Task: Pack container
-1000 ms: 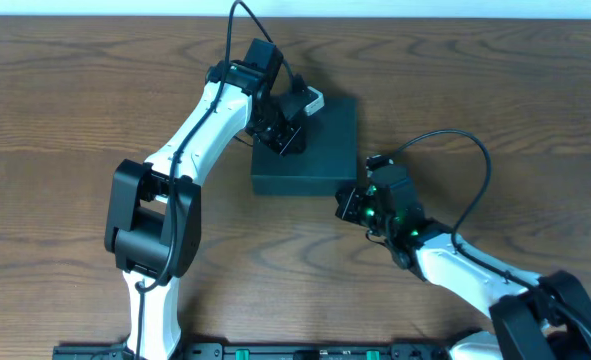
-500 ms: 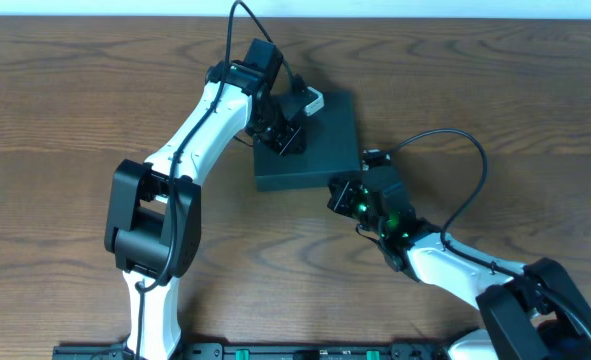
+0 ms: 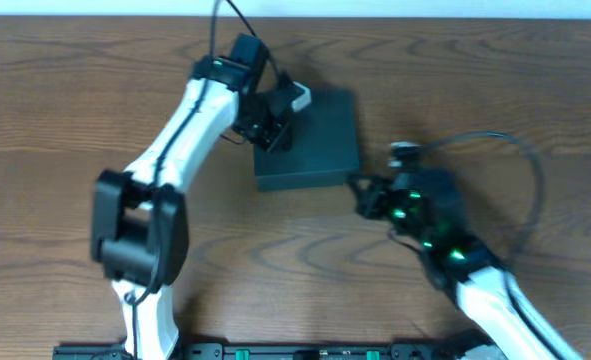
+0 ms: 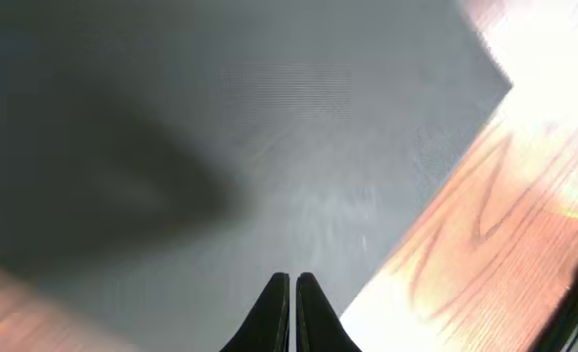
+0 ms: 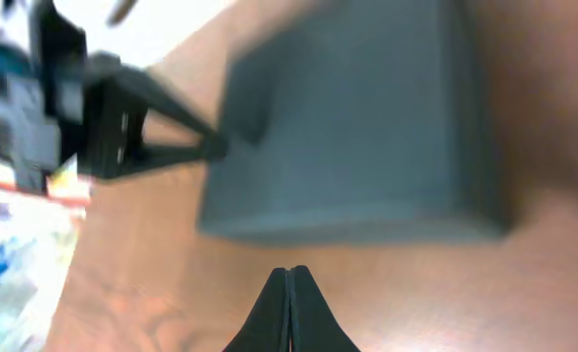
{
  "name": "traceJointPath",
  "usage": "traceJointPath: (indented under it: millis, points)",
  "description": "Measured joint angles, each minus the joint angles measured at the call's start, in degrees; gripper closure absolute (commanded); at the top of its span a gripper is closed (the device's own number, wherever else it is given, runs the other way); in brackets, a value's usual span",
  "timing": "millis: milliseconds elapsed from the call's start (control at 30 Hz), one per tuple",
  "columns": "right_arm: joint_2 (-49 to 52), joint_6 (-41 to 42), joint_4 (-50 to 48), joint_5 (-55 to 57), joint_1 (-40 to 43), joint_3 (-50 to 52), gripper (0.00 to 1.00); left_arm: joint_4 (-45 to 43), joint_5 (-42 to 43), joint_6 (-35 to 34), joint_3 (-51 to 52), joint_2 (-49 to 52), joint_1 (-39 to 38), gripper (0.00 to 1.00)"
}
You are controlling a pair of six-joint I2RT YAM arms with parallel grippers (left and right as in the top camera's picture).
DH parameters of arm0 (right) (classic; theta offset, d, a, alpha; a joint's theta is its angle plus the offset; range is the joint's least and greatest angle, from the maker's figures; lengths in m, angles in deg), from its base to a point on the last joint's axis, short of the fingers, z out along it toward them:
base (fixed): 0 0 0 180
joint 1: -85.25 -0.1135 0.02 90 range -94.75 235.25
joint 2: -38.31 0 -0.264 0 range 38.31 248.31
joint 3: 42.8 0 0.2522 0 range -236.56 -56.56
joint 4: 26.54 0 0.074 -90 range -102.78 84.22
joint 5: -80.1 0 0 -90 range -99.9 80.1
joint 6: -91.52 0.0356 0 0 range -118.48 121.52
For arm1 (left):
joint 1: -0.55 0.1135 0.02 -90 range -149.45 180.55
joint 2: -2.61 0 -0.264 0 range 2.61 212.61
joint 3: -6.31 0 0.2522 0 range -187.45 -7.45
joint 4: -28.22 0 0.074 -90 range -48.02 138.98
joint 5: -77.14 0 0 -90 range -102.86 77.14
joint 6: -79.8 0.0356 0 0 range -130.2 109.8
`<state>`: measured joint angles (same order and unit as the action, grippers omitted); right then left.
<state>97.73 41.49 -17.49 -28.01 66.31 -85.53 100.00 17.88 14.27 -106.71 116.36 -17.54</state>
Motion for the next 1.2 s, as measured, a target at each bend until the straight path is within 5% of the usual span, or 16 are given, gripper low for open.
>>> traceJointPath:
  millis: [67, 200, 233, 267, 600, 1200]
  points:
    - [-5.2, -2.3, 0.5, -0.1, 3.2, 0.0, 0.94, 1.2, -1.5, 0.0, 0.0, -4.9, 1.3, 0.94]
    - [-12.8, -4.9, 0.7, -0.2, 8.7, 0.0, 0.50, 4.2, -3.0, 0.0, -0.1, -17.1, 3.6, 0.91]
    - [-14.3, -5.4, 1.0, -0.1, 9.5, 0.0, 0.22, 5.2, -3.1, 0.0, -0.2, -19.5, 3.6, 0.59]
    - [-15.6, -5.8, 1.2, -0.2, 10.2, 0.0, 0.01, 5.9, -3.3, 0.2, -0.3, -21.5, 3.6, 0.04]
    - [-15.5, -6.6, 11.4, -0.4, 10.5, 0.0, 0.01, 12.2, -4.1, -11.1, -0.4, -24.9, 3.4, 0.04]
    - [-9.2, -6.8, 28.9, -0.3, 10.5, 0.0, 0.01, 14.7, -6.1, -12.7, -0.3, -27.7, 3.4, 0.04]
